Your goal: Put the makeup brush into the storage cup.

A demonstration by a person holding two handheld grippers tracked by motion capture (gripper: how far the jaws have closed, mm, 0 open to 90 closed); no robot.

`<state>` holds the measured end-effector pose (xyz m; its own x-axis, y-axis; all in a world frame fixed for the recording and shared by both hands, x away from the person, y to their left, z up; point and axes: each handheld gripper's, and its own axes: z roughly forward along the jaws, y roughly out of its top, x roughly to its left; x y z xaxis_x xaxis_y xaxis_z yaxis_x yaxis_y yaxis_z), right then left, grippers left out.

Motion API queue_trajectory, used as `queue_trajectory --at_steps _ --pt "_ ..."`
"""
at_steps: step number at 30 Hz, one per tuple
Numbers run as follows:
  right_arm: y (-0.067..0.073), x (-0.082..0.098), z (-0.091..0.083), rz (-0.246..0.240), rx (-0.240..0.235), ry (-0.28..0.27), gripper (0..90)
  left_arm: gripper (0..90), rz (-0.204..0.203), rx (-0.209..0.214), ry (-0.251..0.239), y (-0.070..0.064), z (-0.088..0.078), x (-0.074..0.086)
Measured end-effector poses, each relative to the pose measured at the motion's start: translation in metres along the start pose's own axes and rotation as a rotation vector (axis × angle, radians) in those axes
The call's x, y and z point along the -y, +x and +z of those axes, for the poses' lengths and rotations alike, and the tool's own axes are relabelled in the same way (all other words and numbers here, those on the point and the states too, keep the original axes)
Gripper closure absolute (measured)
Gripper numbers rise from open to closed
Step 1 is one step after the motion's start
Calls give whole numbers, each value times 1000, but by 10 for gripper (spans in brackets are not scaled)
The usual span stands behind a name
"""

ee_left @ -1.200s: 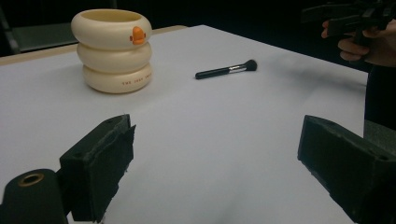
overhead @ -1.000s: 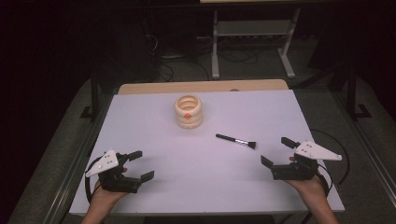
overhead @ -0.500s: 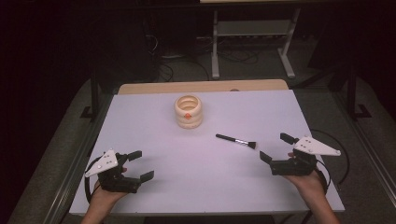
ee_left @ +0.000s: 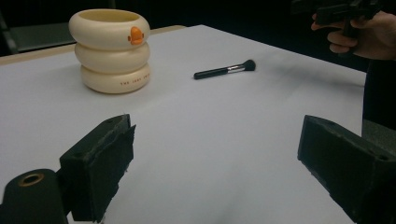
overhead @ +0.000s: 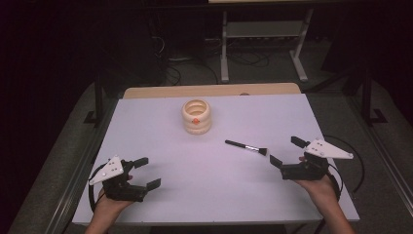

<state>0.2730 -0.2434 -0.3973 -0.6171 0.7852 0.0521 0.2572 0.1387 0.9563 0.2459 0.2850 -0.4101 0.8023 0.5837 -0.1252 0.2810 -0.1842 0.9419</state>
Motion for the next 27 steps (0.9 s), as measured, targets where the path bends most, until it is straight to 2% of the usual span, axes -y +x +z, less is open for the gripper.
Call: queue_trajectory --at_steps 27 --pt "-5 -18 21 1 -20 -14 0 99 3 5 5 -1 1 1"
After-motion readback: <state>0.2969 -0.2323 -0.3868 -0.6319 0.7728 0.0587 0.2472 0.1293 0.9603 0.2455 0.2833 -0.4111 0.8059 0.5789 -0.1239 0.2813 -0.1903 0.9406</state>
